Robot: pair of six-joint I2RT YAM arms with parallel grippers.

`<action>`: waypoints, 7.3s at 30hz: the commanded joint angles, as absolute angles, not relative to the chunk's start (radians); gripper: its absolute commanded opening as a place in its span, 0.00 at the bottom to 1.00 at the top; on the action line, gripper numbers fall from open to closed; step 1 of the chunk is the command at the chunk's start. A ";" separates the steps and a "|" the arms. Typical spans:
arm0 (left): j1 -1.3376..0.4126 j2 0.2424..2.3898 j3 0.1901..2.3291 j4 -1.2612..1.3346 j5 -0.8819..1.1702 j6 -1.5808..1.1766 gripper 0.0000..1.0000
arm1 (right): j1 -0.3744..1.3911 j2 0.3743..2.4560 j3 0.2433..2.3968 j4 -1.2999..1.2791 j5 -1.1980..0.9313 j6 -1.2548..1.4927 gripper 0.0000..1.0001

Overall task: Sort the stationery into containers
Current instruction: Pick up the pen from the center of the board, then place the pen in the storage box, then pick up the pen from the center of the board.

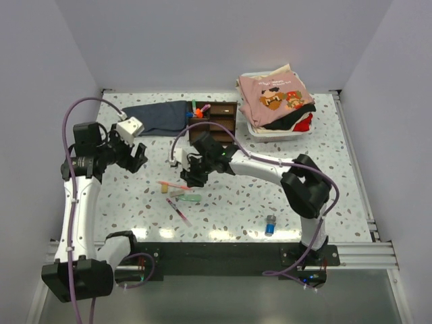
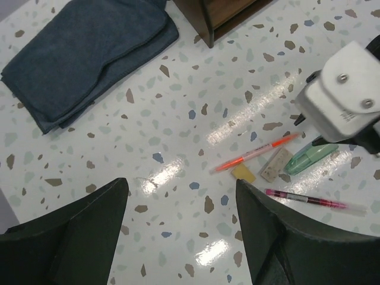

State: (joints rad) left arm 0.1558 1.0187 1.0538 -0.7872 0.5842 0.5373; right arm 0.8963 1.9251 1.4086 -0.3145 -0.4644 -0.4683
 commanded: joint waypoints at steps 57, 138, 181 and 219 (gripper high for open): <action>0.164 0.969 1.022 -0.470 0.413 0.276 0.79 | 0.681 2.020 1.804 0.383 -0.526 0.182 0.00; 0.150 1.194 1.195 -0.368 0.600 0.222 0.80 | 0.656 1.733 1.400 0.032 -0.808 -0.398 0.55; -0.724 1.241 0.853 -0.887 0.373 0.997 0.48 | 0.356 1.416 1.045 -0.135 -0.336 0.087 0.56; -0.877 1.328 0.615 -0.635 0.144 1.026 0.38 | 0.316 1.433 0.965 -0.046 -0.330 0.087 0.58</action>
